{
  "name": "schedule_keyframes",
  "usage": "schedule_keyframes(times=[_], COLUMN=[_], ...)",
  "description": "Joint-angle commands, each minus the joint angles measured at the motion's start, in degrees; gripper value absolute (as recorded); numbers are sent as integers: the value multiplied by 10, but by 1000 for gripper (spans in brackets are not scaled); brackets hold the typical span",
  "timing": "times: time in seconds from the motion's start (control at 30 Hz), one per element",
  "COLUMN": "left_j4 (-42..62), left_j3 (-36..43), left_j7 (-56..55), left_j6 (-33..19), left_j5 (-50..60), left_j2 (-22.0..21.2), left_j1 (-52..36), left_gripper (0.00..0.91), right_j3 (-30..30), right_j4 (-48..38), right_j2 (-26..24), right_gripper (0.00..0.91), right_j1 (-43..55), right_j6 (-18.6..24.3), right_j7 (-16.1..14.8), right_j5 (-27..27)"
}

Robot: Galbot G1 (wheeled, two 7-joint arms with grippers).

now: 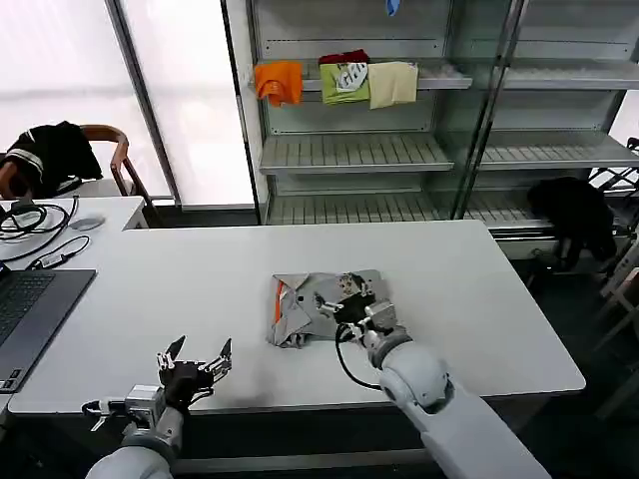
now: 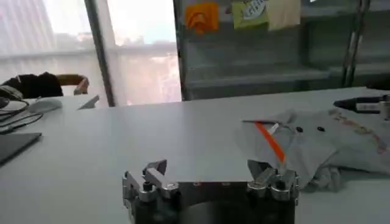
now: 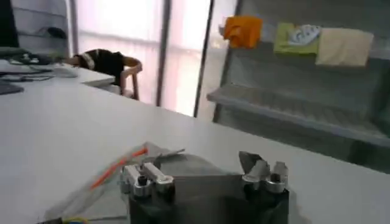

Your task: Fold and organize the clothes.

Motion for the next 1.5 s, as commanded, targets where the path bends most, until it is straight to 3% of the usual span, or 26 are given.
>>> schedule_keyframes(times=[0.03,0.7,0.97,1.13,1.2,1.37,1.5], left_j4=[-4,5,7,7,10,9,15], left_j3=[-2,1,6,10,4,-12,4], left_j7=[0,2,1,-1,-7,-22,-24], left_j6=[0,-3,0,-2,-12,-53,-70], left_j5=[0,-8,-7,-7,-7,-6,4], left_j2=[-4,-5,0,-4,-8,-45,-71], left_j1=[7,3,-1,-12,-24,-46,-49], left_gripper=[907,907,907,907,907,907,907], right_j3=[-98,-68,18,79,113,199,248], right_j4=[-48,-67,36,99,120,138,134], right_j2=[-6,-5,-14,-21,-18,-29,-39], right_gripper=[907,907,907,907,907,907,907], right_j1=[58,7,-33,-71,-83,-115,-151], right_j6=[-3,-3,-4,-3,-1,28,35], right_j7=[-58,-42,-29,-9,18,65,94], right_j5=[-12,-19,66,70,66,-22,-13])
